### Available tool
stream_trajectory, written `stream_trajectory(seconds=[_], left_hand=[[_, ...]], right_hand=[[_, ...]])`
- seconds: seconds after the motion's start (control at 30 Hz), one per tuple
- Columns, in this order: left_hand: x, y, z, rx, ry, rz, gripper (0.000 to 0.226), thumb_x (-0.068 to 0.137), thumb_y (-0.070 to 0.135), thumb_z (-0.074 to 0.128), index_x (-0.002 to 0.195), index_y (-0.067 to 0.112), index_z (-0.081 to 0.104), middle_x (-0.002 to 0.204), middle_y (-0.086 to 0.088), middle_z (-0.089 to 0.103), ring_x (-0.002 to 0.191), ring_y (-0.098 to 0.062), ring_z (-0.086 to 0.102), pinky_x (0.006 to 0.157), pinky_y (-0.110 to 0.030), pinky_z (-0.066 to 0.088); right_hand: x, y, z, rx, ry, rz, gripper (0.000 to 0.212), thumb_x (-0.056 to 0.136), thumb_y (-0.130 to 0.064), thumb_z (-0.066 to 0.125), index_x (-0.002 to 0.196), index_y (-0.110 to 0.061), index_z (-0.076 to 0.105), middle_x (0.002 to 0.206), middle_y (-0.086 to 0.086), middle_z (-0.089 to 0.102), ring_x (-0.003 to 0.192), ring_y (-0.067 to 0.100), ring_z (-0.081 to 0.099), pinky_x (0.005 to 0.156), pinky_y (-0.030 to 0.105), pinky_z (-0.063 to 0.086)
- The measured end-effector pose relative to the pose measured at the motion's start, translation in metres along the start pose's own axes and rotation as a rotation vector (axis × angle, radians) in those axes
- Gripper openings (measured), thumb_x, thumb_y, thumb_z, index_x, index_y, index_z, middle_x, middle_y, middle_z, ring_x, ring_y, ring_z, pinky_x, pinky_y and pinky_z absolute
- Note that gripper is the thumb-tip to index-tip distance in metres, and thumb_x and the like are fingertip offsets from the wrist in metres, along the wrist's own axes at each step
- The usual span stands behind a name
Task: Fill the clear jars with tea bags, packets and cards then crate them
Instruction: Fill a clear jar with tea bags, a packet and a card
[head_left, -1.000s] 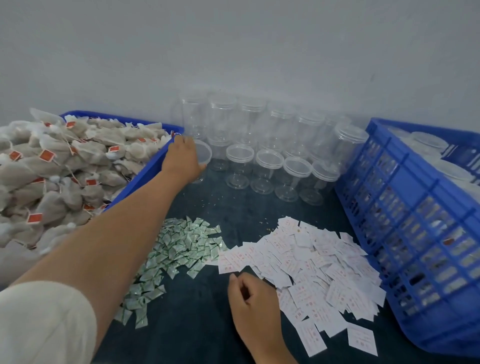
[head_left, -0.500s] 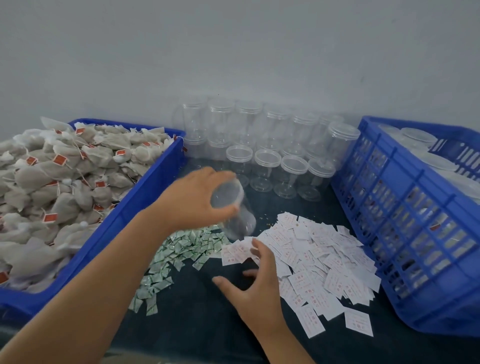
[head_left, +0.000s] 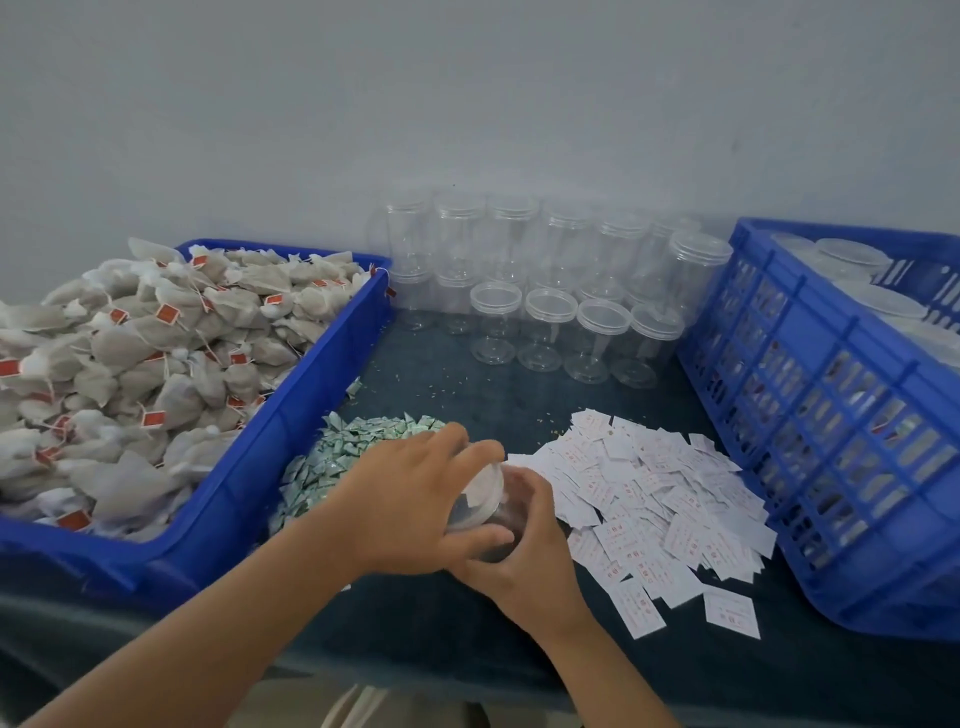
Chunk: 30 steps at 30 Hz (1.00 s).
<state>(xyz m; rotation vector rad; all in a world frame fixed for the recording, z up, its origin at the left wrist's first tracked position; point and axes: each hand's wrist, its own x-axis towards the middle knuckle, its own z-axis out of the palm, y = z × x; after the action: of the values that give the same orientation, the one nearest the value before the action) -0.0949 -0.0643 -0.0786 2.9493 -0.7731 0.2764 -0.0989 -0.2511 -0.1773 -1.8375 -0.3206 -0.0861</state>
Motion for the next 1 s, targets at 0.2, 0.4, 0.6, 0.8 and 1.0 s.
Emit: stream_trajectory(seconds=[0.2,0.4,0.6,0.8,1.0], left_hand=[[-0.016,0.019,0.005,0.042,0.095,-0.308,0.067,0.091,0.084,0.010,0.129,0.038,0.041,0.092,0.007,0.063,0.073,-0.019,0.065,0.062,-0.033,0.047],[-0.020,0.007,-0.006,-0.127,-0.199,-0.532,0.072,0.089,0.056,0.075,0.139,0.023,0.035,0.110,-0.003,0.064,0.095,-0.023,0.067,0.082,-0.041,0.057],[-0.035,-0.038,-0.014,-0.653,-0.098,-0.808,0.016,0.100,0.025,0.066,0.117,0.025,0.066,0.113,-0.001,0.077,0.099,-0.020,0.074,0.089,-0.039,0.062],[-0.033,-0.005,0.045,-0.798,0.155,-0.802,0.010,0.102,0.039,0.063,0.105,0.038,0.073,0.082,0.010,0.074,0.064,-0.009,0.072,0.053,-0.021,0.053],[-0.020,0.021,0.102,-0.424,0.171,-0.686,0.026,0.099,0.047,0.059,0.122,0.038,0.067,0.118,0.016,0.054,0.096,-0.009,0.059,0.079,-0.031,0.052]], right_hand=[[-0.002,-0.003,0.007,-0.207,-0.001,-0.186,0.073,0.073,-0.055,0.092,0.134,-0.031,0.057,0.127,-0.017,0.068,0.115,0.010,0.066,0.095,0.036,0.057],[-0.001,0.003,0.014,-0.431,0.223,-0.463,0.080,0.077,-0.050,0.094,0.137,-0.012,0.058,0.130,-0.001,0.062,0.119,0.018,0.061,0.106,0.033,0.051],[0.002,0.000,-0.009,0.169,0.357,0.084,0.082,0.065,-0.061,0.093,0.132,-0.040,0.051,0.133,-0.018,0.062,0.126,0.007,0.065,0.099,0.024,0.056],[0.005,0.003,-0.008,0.416,0.357,0.081,0.065,0.084,-0.006,0.091,0.126,-0.035,0.052,0.130,-0.010,0.066,0.109,-0.004,0.073,0.081,0.011,0.058],[0.002,-0.002,-0.007,0.397,0.315,0.043,0.076,0.074,-0.031,0.090,0.136,-0.037,0.047,0.123,-0.018,0.071,0.113,0.002,0.073,0.086,0.021,0.061]])
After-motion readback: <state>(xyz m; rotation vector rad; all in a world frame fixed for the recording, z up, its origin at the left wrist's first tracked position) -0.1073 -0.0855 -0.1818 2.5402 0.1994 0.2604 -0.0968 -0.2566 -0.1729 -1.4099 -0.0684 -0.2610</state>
